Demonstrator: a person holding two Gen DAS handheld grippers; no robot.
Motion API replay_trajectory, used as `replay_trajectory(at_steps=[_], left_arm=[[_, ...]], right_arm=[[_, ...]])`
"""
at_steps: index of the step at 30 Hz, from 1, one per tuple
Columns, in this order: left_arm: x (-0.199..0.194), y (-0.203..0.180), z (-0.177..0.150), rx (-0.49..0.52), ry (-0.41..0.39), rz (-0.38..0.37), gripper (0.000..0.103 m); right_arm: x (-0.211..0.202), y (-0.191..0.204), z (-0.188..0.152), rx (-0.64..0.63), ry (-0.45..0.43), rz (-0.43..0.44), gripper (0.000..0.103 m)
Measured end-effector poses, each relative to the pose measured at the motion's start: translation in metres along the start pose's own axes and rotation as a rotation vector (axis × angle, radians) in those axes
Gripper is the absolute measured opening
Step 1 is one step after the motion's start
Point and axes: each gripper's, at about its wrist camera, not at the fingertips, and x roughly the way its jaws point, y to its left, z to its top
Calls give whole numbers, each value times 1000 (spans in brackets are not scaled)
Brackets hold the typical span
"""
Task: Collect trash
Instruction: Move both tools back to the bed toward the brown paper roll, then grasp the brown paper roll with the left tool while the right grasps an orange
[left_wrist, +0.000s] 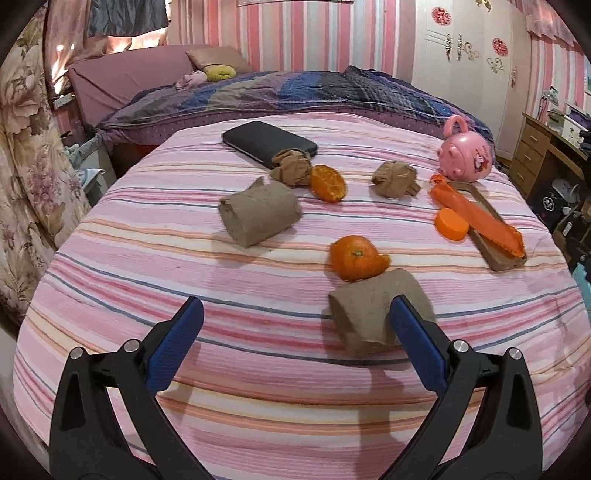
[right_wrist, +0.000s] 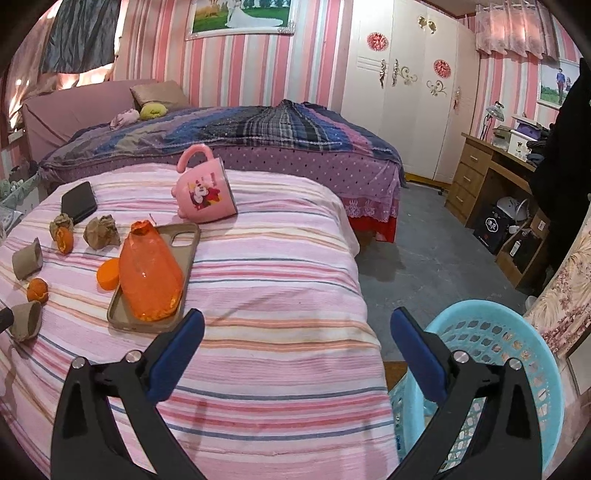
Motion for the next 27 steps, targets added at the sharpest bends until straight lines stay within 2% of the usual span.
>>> replay_trajectory(at_steps=[3, 13, 15, 19, 22, 24, 27], left_arm=[[3, -10, 0, 3, 21, -54, 97], [12, -37, 7, 1, 42, -66, 95], [14, -39, 7, 4, 51, -79, 85], [19, -39, 4, 2, 88, -121, 74], [19, -37, 3, 5, 91, -118, 63], [17, -35, 3, 3, 89, -135, 52], [13, -33, 5, 9, 75, -127, 52]], right_arm=[[2, 3, 0, -20, 6, -2, 98], [5, 9, -2, -42, 21, 0, 98], [5, 10, -2, -52, 25, -3, 98], [4, 13, -3, -64, 21, 4, 98], [3, 15, -2, -64, 17, 11, 98], [2, 15, -2, -66, 16, 15, 98], [2, 17, -2, -66, 16, 26, 98]])
